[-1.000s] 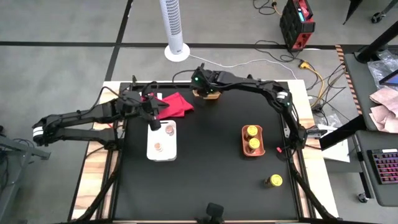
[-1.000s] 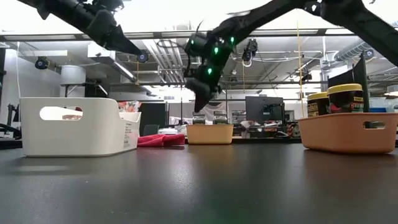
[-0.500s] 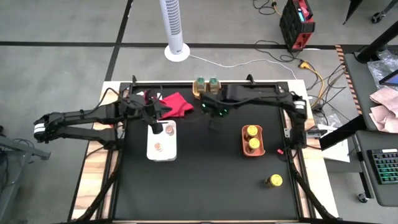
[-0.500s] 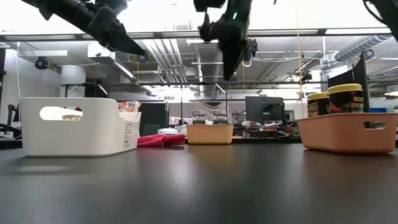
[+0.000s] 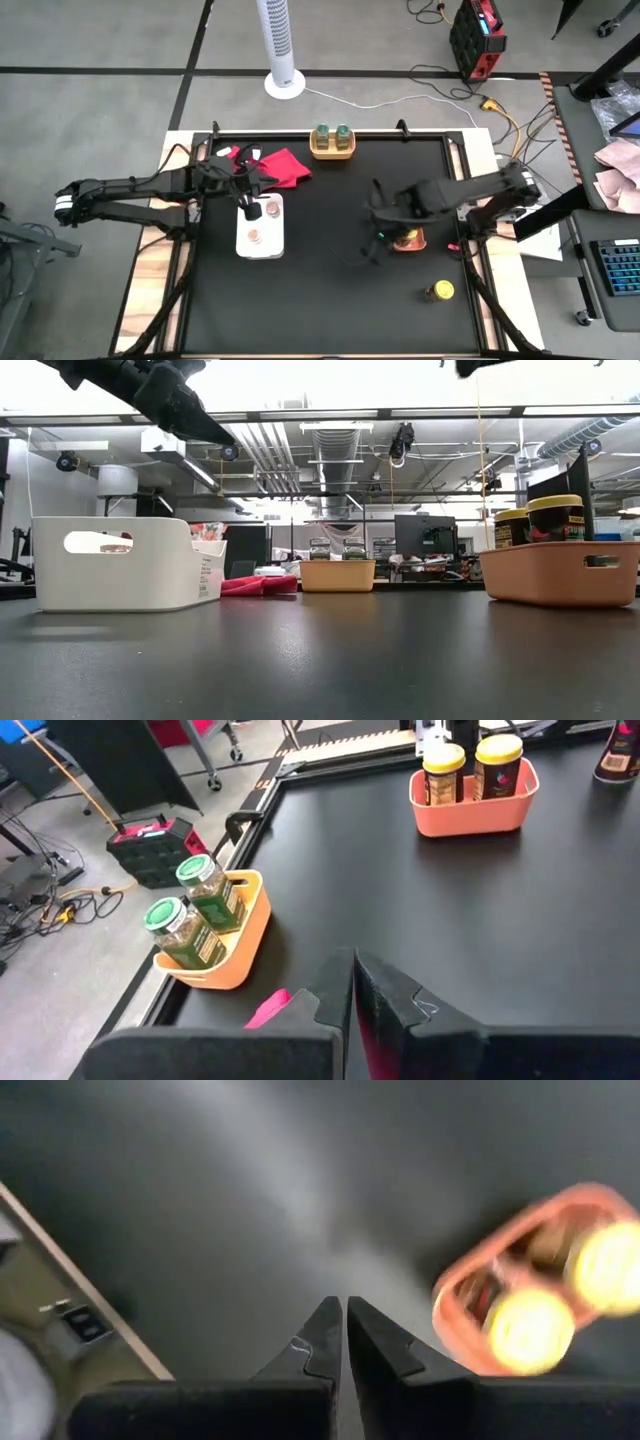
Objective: Sort spices by type
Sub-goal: Put the yellow seasoning bottle into the orange bin
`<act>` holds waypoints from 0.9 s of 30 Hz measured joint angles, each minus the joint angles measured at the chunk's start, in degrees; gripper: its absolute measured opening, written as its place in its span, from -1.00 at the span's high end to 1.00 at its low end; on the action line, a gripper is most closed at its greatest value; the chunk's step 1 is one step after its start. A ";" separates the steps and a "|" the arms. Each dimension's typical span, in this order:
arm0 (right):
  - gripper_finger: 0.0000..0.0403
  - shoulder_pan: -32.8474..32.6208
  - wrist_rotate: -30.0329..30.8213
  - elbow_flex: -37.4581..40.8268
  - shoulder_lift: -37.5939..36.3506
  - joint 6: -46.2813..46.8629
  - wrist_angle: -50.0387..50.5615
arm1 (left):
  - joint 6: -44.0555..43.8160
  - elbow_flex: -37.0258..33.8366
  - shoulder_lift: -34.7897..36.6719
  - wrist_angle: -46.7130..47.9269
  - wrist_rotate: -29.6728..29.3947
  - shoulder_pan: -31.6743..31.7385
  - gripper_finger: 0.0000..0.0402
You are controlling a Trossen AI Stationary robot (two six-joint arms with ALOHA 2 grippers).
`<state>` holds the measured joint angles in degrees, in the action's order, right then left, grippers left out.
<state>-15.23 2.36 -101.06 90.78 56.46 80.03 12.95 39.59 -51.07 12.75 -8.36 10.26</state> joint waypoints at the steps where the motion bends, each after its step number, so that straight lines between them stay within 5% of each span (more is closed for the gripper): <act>1: 0.94 -1.46 -0.18 0.00 -0.67 2.81 0.73 | 0.00 0.00 0.00 -0.30 -0.02 -0.12 1.00; 11: 0.83 -17.39 -1.02 1.99 -1.29 36.88 10.15 | 0.64 0.00 0.00 -0.58 0.02 -0.48 1.00; 19: 0.28 -28.86 -5.59 7.59 -1.16 58.43 8.41 | 3.73 0.00 0.02 -2.69 0.02 -0.48 1.00; 27: -0.19 -33.43 -8.36 11.74 -1.88 71.63 8.55 | 4.83 0.00 0.04 -5.93 1.88 -0.48 1.00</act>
<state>-48.66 -6.00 -89.31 88.90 128.08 88.58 17.78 39.59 -51.03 6.82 -6.48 9.78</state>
